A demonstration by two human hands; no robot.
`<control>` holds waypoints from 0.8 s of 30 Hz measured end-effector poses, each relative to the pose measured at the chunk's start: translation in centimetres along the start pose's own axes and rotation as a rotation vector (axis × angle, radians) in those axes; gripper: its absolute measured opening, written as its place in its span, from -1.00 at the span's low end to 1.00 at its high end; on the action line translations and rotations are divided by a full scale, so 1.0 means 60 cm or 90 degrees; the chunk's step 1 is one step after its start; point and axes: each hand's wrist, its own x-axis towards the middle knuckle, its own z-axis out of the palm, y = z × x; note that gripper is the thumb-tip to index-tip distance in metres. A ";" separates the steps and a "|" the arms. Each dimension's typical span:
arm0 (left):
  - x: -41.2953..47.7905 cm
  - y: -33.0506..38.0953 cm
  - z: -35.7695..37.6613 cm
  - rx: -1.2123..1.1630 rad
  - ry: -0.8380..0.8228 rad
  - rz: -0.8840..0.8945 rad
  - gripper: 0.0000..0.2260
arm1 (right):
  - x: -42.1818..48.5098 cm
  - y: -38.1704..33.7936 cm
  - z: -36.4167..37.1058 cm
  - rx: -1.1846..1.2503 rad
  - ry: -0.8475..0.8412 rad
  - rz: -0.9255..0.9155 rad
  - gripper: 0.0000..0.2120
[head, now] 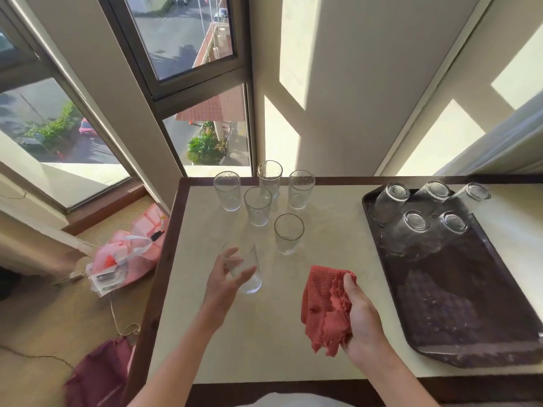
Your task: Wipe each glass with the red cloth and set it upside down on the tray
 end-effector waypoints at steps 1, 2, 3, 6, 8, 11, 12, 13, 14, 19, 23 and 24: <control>-0.027 0.003 0.006 -0.035 -0.029 -0.014 -0.39 | -0.005 -0.001 0.000 -0.006 -0.003 0.001 -0.59; -0.053 0.006 0.015 -0.058 -0.061 -0.024 -0.39 | -0.008 0.000 0.000 -0.013 -0.007 -0.003 -0.57; -0.077 0.008 0.027 -0.069 -0.090 -0.032 -0.38 | -0.014 -0.001 0.001 -0.023 -0.012 -0.010 -0.55; -0.132 0.022 0.072 -0.104 -0.130 -0.026 -0.35 | -0.035 -0.004 -0.001 -0.077 -0.061 -0.035 -0.55; -0.152 0.038 0.107 -0.121 -0.125 -0.014 -0.40 | -0.054 -0.010 -0.006 -0.127 -0.123 -0.055 -0.55; -0.171 0.061 0.163 -0.137 -0.121 0.007 -0.43 | -0.071 -0.015 -0.015 -0.219 -0.212 -0.121 -0.47; -0.178 0.070 0.179 -0.140 -0.120 0.012 -0.46 | -0.071 -0.015 -0.017 -0.243 -0.232 -0.157 -0.45; -0.182 0.076 0.194 -0.146 -0.119 0.016 -0.49 | -0.070 -0.018 -0.019 -0.265 -0.246 -0.196 -0.43; -0.187 0.083 0.208 -0.161 -0.122 0.018 -0.50 | -0.069 -0.023 -0.020 -0.287 -0.254 -0.233 -0.42; -0.210 0.104 0.266 -0.205 -0.143 0.033 -0.24 | -0.049 -0.081 -0.032 -0.246 -0.222 -0.269 -0.47; -0.217 0.116 0.292 -0.169 -0.111 0.024 -0.25 | -0.051 -0.105 -0.042 -0.232 -0.204 -0.278 -0.50; -0.218 0.120 0.297 -0.165 -0.090 0.025 -0.34 | -0.062 -0.102 -0.045 -0.265 -0.204 -0.312 -0.57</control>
